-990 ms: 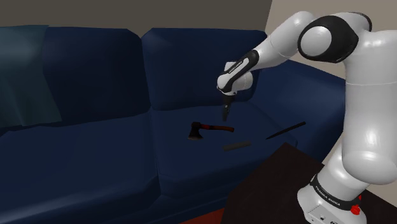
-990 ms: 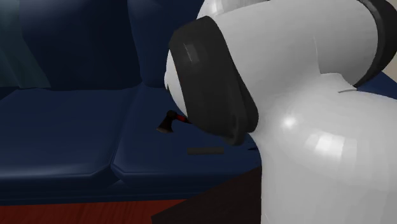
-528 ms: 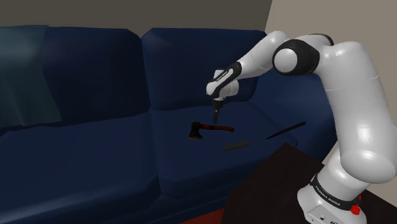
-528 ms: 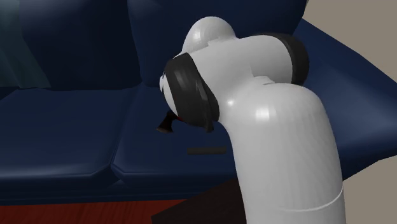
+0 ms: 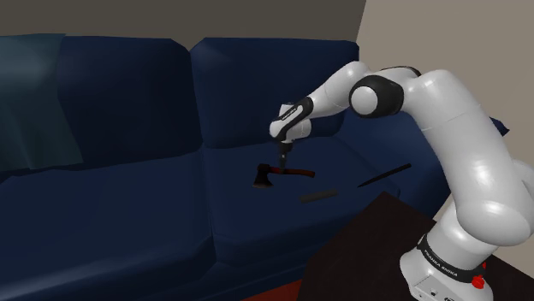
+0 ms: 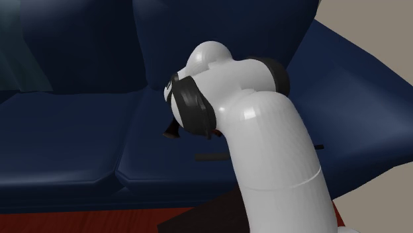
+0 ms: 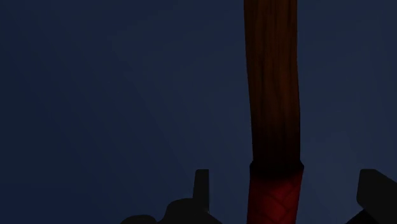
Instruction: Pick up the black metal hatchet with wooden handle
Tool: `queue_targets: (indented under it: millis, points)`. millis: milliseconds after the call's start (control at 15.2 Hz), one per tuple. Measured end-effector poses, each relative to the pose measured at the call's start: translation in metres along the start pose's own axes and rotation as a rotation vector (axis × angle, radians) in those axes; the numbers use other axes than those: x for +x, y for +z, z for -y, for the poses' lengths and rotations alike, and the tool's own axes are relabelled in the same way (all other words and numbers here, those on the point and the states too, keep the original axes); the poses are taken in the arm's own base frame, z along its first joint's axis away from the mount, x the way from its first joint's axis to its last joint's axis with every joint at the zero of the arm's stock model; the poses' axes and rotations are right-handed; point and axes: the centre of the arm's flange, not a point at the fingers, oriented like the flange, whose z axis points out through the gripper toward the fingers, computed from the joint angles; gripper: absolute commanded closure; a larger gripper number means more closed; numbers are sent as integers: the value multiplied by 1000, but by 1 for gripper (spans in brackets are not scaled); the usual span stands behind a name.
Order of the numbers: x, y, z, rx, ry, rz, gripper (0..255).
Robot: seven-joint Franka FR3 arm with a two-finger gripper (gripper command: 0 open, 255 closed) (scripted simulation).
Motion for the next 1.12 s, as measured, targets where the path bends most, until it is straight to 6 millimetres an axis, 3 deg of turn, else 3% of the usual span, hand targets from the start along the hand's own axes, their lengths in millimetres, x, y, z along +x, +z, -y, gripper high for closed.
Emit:
queue_targets:
  millis: [198, 264, 924, 1122]
  points:
    - [0, 16, -1, 0, 0, 0, 0]
    - [0, 18, -1, 0, 0, 0, 255]
    - [0, 19, -2, 0, -1, 0, 255]
    - [0, 9, -2, 0, -1, 0, 255]
